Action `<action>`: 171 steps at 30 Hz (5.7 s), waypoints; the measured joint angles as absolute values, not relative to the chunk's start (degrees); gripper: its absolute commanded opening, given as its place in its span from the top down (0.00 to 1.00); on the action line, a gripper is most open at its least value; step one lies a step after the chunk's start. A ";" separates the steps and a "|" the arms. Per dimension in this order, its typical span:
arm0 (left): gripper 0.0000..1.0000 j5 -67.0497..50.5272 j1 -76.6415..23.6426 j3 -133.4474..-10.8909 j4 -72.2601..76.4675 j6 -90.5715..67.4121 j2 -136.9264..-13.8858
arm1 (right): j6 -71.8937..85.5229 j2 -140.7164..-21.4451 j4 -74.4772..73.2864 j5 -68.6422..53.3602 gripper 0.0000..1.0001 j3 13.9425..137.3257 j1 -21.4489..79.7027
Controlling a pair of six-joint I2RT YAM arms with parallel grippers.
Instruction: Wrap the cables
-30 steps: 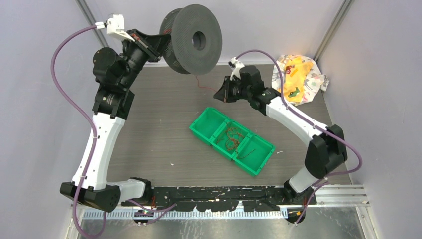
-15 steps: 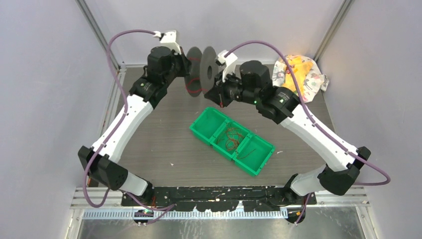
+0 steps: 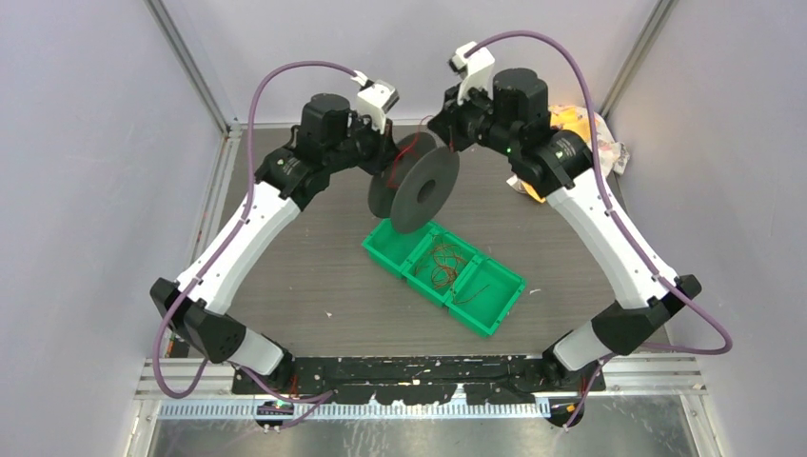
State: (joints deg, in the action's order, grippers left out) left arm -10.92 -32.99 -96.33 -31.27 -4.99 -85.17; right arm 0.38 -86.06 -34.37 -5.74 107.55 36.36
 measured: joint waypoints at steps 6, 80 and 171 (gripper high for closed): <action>1.00 -21.17 -32.82 -96.33 -34.44 -3.07 -81.54 | 3.38 -87.31 -35.51 -8.25 1.00 105.56 27.44; 0.99 6.24 -20.69 -65.06 41.93 -76.16 -99.98 | 42.98 -93.23 2.85 -15.81 0.99 76.07 23.57; 0.65 -4.84 -19.03 -76.71 51.48 -78.83 -137.27 | 74.13 -134.43 9.93 -31.99 1.00 93.67 12.99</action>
